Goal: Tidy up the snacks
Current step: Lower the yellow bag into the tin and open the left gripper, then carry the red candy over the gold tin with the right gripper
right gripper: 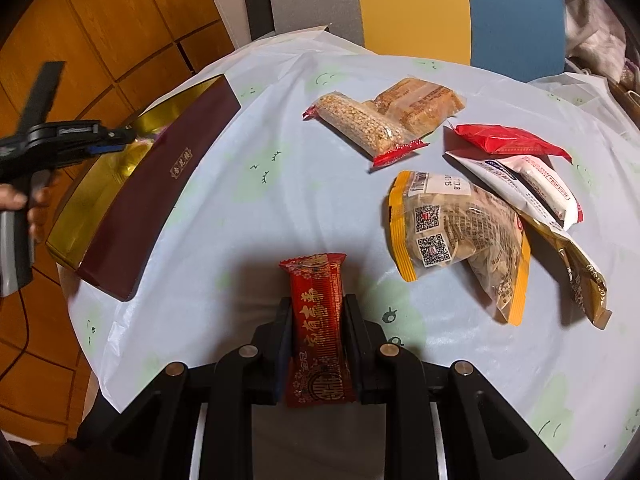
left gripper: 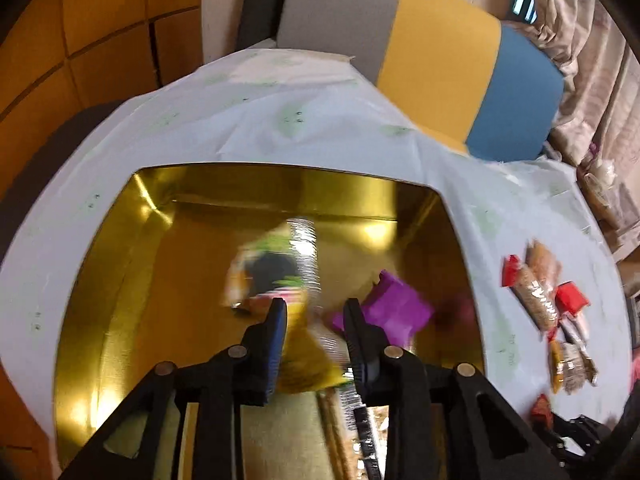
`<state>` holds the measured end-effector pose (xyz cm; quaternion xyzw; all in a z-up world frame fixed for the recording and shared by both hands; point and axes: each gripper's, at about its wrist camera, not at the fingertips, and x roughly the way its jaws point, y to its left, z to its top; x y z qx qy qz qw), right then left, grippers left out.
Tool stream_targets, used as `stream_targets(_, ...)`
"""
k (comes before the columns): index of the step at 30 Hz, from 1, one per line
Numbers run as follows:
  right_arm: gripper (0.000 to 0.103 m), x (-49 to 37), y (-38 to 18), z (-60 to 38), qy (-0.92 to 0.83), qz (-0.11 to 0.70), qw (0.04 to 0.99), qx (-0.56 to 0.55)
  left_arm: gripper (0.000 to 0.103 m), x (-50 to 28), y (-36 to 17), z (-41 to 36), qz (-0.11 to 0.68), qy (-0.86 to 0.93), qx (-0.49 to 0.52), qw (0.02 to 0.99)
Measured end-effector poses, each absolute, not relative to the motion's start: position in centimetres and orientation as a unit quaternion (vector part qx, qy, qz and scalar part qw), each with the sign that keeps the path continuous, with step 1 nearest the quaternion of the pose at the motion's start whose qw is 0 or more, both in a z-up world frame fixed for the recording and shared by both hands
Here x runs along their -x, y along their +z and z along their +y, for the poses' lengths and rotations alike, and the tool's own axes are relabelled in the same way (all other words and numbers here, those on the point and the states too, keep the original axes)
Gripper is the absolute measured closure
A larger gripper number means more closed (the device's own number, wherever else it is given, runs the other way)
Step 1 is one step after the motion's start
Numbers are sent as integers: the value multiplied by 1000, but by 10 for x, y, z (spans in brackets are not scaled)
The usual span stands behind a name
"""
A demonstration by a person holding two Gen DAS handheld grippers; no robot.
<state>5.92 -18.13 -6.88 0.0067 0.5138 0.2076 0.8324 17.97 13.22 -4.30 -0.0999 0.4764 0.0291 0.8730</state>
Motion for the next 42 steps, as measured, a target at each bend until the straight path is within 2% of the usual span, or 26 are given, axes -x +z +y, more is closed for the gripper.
stream_targets(18, 79, -58, -69, -176, 189, 509, 840, 3, 72, -74, -11, 114, 435, 51, 112, 892)
stream_targets(36, 79, -59, -67, -167, 135, 536, 833, -12, 70, -27, -9, 113, 413, 58, 85, 905)
stream_targets(42, 79, -67, -66, -174, 143, 559, 812, -87, 70, -19, -14, 123, 412, 60, 98, 904)
